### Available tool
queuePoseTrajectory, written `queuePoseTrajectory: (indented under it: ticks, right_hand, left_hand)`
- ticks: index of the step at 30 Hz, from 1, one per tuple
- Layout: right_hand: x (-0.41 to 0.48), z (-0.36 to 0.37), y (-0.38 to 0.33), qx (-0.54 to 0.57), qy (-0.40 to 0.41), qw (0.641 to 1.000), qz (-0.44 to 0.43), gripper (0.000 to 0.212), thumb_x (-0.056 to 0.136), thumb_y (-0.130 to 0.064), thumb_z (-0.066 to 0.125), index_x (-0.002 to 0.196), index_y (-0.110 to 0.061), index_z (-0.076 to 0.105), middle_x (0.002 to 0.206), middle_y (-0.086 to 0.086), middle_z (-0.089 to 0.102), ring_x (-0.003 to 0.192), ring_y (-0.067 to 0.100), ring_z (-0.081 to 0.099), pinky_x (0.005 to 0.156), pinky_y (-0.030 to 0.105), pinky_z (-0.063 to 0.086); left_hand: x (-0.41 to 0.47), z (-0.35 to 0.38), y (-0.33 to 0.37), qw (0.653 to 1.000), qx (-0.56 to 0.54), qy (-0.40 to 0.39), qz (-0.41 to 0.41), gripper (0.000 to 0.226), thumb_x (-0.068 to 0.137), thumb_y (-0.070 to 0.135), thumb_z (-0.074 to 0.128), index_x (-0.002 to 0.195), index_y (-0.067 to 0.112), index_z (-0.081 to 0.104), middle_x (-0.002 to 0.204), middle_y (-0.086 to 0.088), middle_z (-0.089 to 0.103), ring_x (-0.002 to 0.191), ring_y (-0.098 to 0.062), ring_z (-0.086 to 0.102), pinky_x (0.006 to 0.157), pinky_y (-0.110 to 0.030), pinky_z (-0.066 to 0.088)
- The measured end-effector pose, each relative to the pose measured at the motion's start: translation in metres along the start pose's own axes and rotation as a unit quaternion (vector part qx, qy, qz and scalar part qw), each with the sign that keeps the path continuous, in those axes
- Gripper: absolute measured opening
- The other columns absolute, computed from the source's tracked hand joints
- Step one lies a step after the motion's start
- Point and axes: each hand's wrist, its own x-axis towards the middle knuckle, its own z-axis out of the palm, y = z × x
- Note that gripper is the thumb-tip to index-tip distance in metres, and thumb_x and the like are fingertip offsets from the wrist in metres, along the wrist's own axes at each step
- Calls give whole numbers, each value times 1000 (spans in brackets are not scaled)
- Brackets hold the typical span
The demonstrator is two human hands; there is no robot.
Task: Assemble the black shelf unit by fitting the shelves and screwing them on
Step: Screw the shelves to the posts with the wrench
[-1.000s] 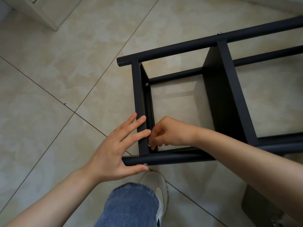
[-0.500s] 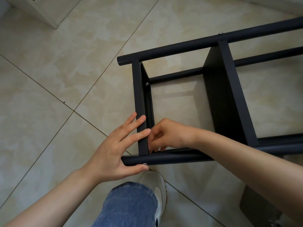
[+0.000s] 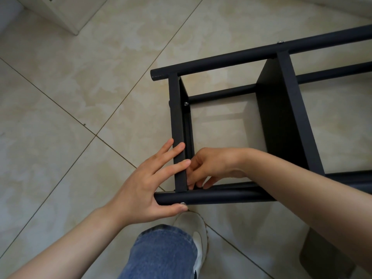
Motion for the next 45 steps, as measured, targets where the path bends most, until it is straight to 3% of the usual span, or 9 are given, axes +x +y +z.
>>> queuePoseTrajectory:
  ticks: [4,8,13,25,28,31,35,40,45]
  right_hand:
    - [2,1,3,13,-27,999,23,18,96,-23,62,83,-21,74,81,-4,69,80,11,59,82,29,50]
    - [4,3,4,5,2,1000,22,25,92,-26,66,68,-25,74,68,-7,64,77,12,56,81,28,50]
    - [8,6,4,-4,19,999,30,24,91,-25,66,69,-21,72,62,-8,61,70,10,57,76,26,50]
    - [5,4,6,27,-7,999,40,21,92,-19,64,71,-20,70,72,-4,62,74,12,55,70,25,45]
    - [7,5,5,39,-9,999,29,16,91,-16,64,76,-18,69,75,-2,63,74,12,56,75,28,45]
    - [5,2,6,50,-9,999,18,24,90,-14,65,69,-22,73,74,-2,66,75,12,58,80,31,47]
    - [4,-1,6,54,-5,998,25,16,90,-14,68,77,-18,76,73,-2,67,71,10,58,78,27,49]
    - [9,5,3,21,5,998,55,16,88,-23,70,72,-19,71,67,-5,63,70,10,56,71,23,47]
    - [3,1,5,51,-17,998,29,17,89,-19,68,73,-20,74,74,-2,67,72,10,58,76,27,47]
  left_hand:
    - [0,1,-1,1000,-5,1,1,77,85,56,72,149,22,44,165,-2,28,155,-28,19,123,-33,27]
    - [0,2,0,1000,-7,1,1,78,84,55,73,148,21,45,165,-3,29,155,-28,18,123,-33,26]
    - [1,0,2,1000,-7,0,-1,77,84,53,74,147,19,47,165,-5,30,155,-28,18,122,-33,27]
    - [2,0,5,1000,-10,6,-7,78,80,49,78,146,18,49,164,-5,30,155,-27,19,123,-33,26]
    - [2,-1,5,1000,-12,5,-9,78,81,49,78,146,18,48,165,-4,30,155,-27,19,123,-33,26]
    - [2,0,6,1000,-11,5,-9,78,80,50,77,145,18,50,164,-4,30,155,-27,18,123,-33,26]
    - [2,-1,6,1000,-9,4,-12,77,81,51,77,144,16,51,164,-6,31,155,-27,19,122,-32,28]
    - [3,-1,7,1000,-11,2,-11,77,80,50,77,144,15,51,164,-7,31,155,-27,18,122,-33,27]
    - [2,0,6,1000,-10,4,-7,77,81,50,77,144,16,51,164,-6,31,155,-28,19,123,-33,27]
